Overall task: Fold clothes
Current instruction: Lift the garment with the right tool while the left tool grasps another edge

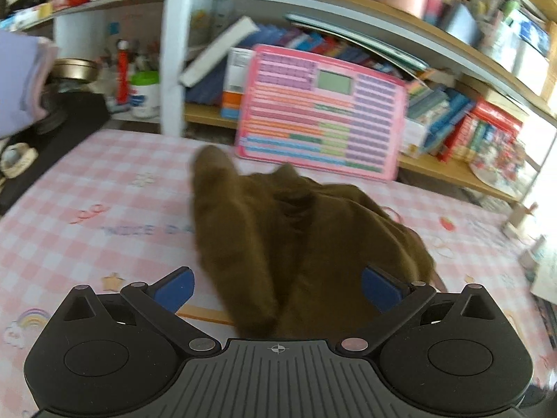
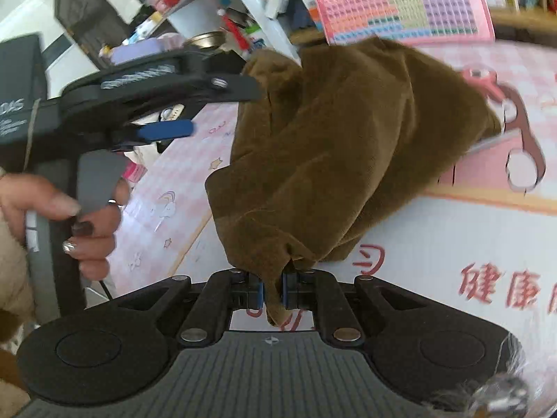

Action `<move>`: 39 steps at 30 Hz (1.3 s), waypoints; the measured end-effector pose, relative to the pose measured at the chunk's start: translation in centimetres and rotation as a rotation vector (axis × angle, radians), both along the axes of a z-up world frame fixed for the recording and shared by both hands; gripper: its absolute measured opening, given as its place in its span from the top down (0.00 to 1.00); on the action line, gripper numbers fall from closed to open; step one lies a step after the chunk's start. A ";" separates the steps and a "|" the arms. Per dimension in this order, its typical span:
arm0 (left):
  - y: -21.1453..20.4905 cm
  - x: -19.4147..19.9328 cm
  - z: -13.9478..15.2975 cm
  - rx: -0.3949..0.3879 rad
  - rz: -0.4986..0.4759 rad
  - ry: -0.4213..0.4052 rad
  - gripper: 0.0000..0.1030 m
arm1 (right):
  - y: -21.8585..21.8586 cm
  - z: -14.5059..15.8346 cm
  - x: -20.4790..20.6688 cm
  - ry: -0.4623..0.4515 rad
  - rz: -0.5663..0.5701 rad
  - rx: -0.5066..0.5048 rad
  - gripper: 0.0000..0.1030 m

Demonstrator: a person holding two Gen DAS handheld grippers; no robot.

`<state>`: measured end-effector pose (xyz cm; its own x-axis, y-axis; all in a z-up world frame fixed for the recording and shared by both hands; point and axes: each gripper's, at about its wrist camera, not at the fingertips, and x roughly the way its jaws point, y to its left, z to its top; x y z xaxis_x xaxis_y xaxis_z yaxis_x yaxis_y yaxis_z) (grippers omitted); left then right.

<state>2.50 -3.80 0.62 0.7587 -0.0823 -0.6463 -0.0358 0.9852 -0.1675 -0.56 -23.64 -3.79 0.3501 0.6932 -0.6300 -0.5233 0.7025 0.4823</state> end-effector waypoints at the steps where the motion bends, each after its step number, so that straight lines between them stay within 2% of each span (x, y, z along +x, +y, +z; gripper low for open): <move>1: -0.4 0.0 -0.1 -0.002 -0.011 0.002 0.00 | -0.1 0.0 -0.1 -0.001 -0.007 -0.004 0.91; 15: -2.4 0.7 -0.8 -0.008 -0.085 0.032 0.00 | -2.1 -1.1 -1.2 0.046 -0.080 -0.013 0.90; 17: -2.7 0.8 -0.7 -0.005 -0.096 0.033 0.00 | -2.3 -1.0 -1.3 0.042 -0.099 -0.020 0.84; 19: -2.9 0.9 -0.7 -0.002 -0.106 0.034 0.00 | -2.6 -1.0 -1.5 0.034 -0.116 -0.026 0.73; 28: -3.6 1.7 -0.6 0.009 -0.132 0.023 0.00 | -4.2 -0.5 -2.2 -0.008 -0.194 -0.036 0.55; 31: -3.8 2.0 -1.0 0.020 -0.136 0.030 0.00 | -5.0 -0.5 -2.4 -0.001 -0.227 -0.028 0.51; 35: -3.9 2.2 -1.4 0.023 -0.136 0.043 0.00 | -5.8 -0.4 -2.6 0.003 -0.259 -0.026 0.50; 39: -4.2 2.5 -1.5 0.031 -0.144 0.039 0.00 | -6.2 -0.2 -3.0 -0.006 -0.279 -0.026 0.43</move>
